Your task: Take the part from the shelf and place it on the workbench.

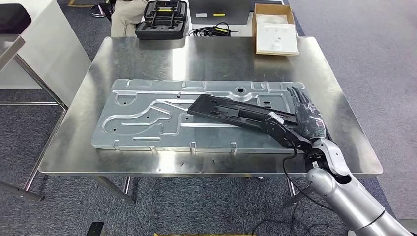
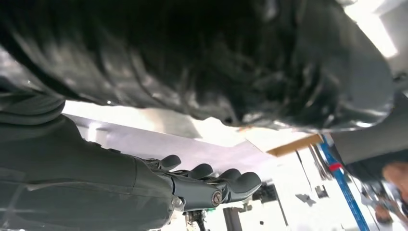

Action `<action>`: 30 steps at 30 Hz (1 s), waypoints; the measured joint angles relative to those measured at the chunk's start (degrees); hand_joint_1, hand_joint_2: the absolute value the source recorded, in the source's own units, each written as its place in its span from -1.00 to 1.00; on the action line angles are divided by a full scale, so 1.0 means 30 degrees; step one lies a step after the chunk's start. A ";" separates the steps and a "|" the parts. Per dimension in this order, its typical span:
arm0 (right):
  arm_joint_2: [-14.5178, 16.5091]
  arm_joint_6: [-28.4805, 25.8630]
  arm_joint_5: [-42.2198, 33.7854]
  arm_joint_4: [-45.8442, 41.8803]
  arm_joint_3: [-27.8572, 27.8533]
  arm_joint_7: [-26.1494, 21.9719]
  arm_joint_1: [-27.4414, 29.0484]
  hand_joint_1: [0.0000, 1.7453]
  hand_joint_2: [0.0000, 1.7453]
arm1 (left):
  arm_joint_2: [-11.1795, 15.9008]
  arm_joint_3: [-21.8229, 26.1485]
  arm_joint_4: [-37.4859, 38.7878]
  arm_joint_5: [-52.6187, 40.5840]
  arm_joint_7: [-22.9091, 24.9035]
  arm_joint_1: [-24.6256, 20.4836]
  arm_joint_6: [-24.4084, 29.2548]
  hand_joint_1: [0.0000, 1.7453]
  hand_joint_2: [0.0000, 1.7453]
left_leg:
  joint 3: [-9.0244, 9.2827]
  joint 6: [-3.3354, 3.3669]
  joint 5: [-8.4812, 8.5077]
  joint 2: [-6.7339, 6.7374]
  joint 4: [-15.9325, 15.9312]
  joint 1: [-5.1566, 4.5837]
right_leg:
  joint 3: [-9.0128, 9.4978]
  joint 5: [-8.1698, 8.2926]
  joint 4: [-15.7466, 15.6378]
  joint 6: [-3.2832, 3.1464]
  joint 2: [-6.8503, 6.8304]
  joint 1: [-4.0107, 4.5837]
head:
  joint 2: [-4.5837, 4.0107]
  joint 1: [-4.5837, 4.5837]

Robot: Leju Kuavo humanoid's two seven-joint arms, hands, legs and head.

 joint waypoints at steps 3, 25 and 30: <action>0.0089 -0.0389 -0.0060 -0.0304 0.0000 0.0058 -0.0171 -1.00 -1.00 | -0.0007 0.0005 0.0000 0.0104 0.0177 0.0007 0.0113 -1.00 -1.00 | -0.0178 -0.0230 -0.0057 -0.0005 0.0160 -0.0068 | 0.0460 0.0132 -0.1087 -0.0149 0.0023 0.0083 | 0.0000 -0.0051; 0.0468 -0.0861 0.0722 -0.1708 -0.0002 0.0607 -0.1093 -1.00 -1.00 | 0.0035 0.0306 0.0000 0.0313 0.0408 0.0000 0.0191 -1.00 -1.00 | -0.0127 0.0025 0.0489 0.0056 -0.0437 0.0150 | -0.1299 -0.2171 0.3078 0.0156 -0.0007 0.0044 | 0.0000 -0.0020; 0.0433 -0.0431 0.1210 -0.2173 0.0000 0.1426 -0.1310 -1.00 -1.00 | 0.0002 0.0308 0.0000 0.0326 -0.0131 0.0043 0.0047 -1.00 -1.00 | -0.0186 -0.0047 0.0357 0.0043 -0.0116 0.0125 | -0.0194 -0.0674 0.1116 0.0102 -0.0013 0.0016 | 0.0000 -0.0020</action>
